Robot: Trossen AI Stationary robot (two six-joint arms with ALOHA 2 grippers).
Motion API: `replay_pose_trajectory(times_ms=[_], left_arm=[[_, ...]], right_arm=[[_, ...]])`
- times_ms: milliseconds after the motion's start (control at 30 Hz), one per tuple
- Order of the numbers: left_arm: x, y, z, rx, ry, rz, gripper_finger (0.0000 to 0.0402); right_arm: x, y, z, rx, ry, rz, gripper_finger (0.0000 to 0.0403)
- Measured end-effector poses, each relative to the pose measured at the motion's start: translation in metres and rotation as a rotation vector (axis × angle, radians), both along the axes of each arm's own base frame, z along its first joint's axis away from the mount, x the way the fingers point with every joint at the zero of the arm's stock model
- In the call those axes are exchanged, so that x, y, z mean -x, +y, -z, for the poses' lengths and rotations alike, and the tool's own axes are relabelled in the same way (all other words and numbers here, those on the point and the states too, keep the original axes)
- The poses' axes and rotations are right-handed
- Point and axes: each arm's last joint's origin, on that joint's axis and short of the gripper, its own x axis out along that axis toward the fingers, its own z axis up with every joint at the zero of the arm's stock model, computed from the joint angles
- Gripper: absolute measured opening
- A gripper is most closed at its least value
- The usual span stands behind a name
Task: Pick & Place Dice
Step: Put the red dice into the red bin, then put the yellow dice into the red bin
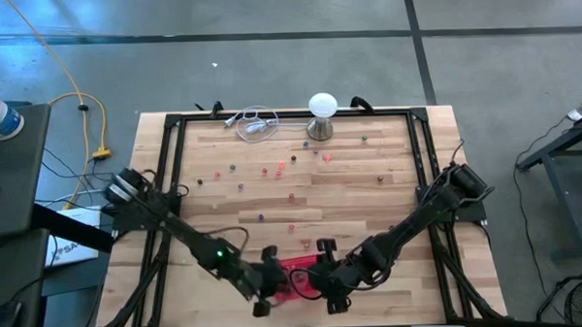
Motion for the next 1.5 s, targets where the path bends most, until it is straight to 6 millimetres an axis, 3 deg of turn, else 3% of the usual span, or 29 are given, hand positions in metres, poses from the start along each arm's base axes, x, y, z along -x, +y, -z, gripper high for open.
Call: replay_pose_trajectory(times_ms=[100,400,667,833,967,1267,1333,1500], left_arm=[[-0.003,0.0,0.003,-0.045,0.053,-0.005,0.0046],[-0.014,0.005,0.015,-0.052,0.064,-0.068,0.0162],[-0.012,0.006,0.007,-0.034,0.054,-0.056,0.0178],[0.012,0.01,-0.016,-0.056,0.136,-0.059,0.0172],[0.041,0.016,-0.024,0.02,0.346,-0.14,0.0166],[0.101,0.04,-0.005,0.085,1.072,-0.603,0.0164],[0.106,0.043,-0.003,0.1,1.156,-0.682,0.0164],[0.11,0.037,-0.003,0.095,1.152,-0.661,0.0164]], right_arm=[[0.003,-0.001,0.001,0.014,0.015,0.007,0.0181],[0.005,0.003,0.0,0.015,0.015,-0.005,0.0181],[0.004,0.003,0.0,0.011,0.008,-0.009,0.0181],[0.004,0.004,0.0,0.009,0.006,-0.009,0.0181],[0.006,0.005,0.0,0.009,0.006,-0.015,0.0181],[0.005,0.006,-0.001,0.015,-0.009,-0.033,0.0181],[0.004,0.006,-0.001,0.012,-0.012,-0.034,0.0181],[0.004,0.007,-0.002,0.001,-0.017,-0.037,0.0181]])
